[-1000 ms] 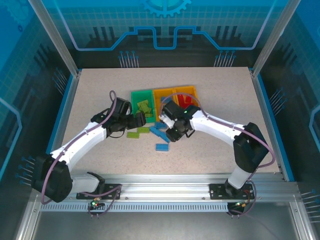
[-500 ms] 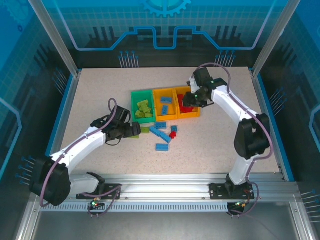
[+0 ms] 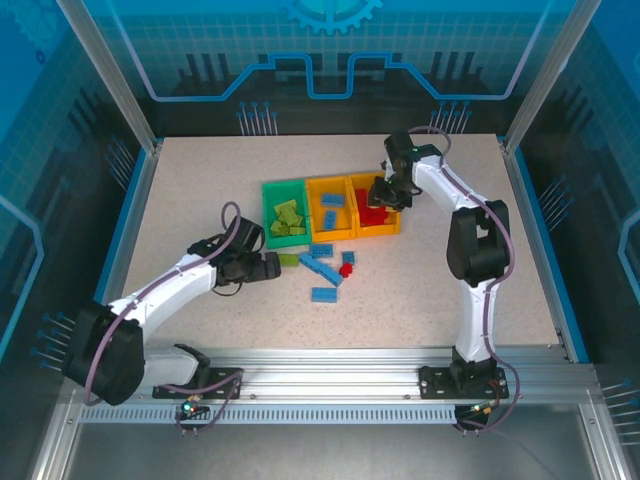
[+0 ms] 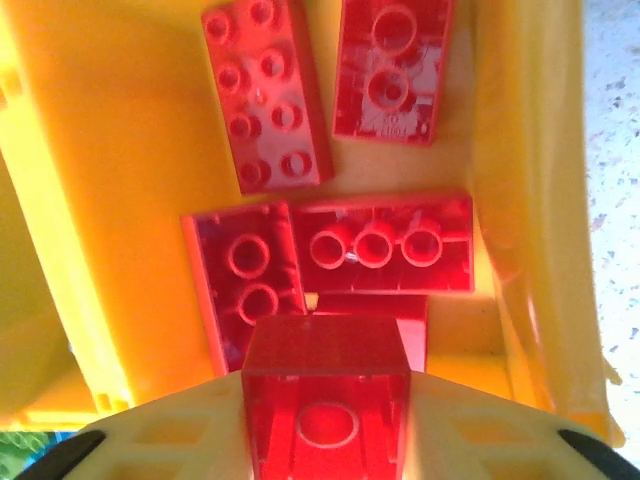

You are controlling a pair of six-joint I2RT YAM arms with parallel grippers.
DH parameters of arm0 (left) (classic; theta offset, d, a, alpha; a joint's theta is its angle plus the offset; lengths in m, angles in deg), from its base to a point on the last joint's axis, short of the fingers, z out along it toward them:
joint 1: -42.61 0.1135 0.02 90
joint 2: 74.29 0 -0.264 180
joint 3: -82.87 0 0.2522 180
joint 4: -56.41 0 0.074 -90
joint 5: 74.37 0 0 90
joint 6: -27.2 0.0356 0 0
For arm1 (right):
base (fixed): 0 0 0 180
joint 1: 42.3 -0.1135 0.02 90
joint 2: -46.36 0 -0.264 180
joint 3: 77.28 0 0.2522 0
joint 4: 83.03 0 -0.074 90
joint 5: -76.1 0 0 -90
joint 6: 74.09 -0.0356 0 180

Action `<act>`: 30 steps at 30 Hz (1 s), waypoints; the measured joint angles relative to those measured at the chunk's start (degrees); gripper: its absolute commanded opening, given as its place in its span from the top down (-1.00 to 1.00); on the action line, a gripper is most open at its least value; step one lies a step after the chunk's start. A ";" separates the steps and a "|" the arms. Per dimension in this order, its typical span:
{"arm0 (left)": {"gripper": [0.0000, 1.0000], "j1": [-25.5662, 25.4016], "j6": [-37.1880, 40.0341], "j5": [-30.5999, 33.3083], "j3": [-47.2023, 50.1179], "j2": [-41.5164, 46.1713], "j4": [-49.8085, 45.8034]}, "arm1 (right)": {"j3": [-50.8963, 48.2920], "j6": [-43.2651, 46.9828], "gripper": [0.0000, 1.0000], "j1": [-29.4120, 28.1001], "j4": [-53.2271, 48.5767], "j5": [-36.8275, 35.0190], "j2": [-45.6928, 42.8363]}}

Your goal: Sort the legos into containers by color

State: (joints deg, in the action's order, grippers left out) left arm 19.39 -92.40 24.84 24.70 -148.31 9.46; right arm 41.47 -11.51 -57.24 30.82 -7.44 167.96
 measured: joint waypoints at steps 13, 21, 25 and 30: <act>-0.97 -0.96 4.96 -0.04 -2.86 -12.39 1.77 | 0.81 -0.57 -0.66 -0.15 -0.55 1.92 -0.22; -0.96 -1.38 6.10 0.04 -6.19 -17.46 3.48 | -7.67 0.39 -0.69 -0.15 0.57 2.93 -11.04; -0.86 -1.38 6.27 0.22 -7.67 -20.04 3.50 | -10.99 1.14 -0.70 -0.15 0.94 3.02 -16.61; -0.67 -1.38 6.88 1.09 -8.24 -21.86 3.65 | -14.71 2.03 -0.72 -0.11 0.98 2.62 -20.92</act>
State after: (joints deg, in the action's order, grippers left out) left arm 18.01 -85.52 25.93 16.46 -170.17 13.11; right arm 26.76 -9.47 -57.35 31.81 -4.82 147.04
